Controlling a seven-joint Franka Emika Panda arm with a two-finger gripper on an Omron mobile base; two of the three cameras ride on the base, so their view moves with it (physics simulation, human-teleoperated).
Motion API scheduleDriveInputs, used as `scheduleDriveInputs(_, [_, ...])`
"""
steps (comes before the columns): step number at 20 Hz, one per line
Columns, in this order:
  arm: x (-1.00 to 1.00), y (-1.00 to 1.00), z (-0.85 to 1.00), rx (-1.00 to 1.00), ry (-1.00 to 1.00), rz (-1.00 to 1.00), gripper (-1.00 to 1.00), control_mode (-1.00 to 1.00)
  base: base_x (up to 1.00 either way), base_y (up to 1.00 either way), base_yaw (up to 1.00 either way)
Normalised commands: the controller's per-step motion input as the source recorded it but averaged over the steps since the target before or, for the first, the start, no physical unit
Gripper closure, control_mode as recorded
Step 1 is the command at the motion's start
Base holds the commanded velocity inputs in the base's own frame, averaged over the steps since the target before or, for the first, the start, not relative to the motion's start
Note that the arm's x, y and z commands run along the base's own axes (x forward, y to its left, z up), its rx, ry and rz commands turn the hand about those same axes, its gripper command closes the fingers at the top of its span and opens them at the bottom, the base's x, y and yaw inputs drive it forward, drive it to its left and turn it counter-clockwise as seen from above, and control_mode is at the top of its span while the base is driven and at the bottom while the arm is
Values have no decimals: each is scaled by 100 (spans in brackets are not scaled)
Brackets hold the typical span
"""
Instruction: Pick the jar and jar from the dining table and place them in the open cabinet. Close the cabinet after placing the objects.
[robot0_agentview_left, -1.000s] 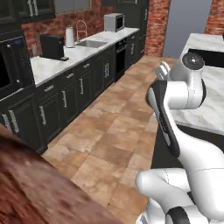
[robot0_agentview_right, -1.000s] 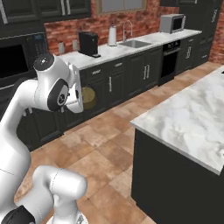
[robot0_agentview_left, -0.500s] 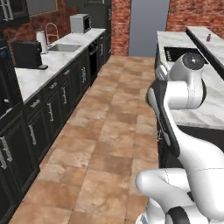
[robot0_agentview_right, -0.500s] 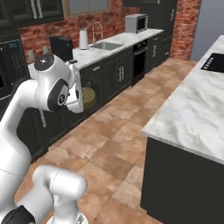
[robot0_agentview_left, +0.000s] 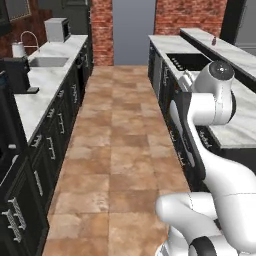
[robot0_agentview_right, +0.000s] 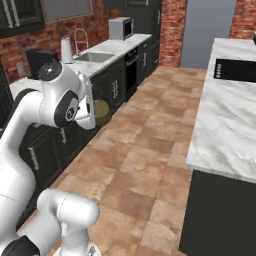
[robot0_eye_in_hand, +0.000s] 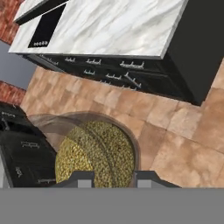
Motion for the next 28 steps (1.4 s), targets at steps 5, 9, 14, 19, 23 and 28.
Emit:
scheduleDriveInputs(5, [0, 0, 0, 0, 0, 0, 100, 100, 90, 76, -38])
scheduleDriveInputs(9, [0, 0, 0, 0, 0, 0, 100, 100, 97, 78, -35])
scheduleDriveInputs(14, [0, 0, 0, 0, 0, 0, 100, 100, 100, 70, -30])
scheduleDriveInputs(19, [0, 0, 0, 0, 0, 0, 100, 100, 100, 41, -15])
scheduleDriveInputs(23, [0, 0, 0, 0, 0, 0, 100, 100, 100, 4, -1])
scheduleDriveInputs(28, [0, 0, 0, 0, 0, 0, 100, 100, 100, 0, 1])
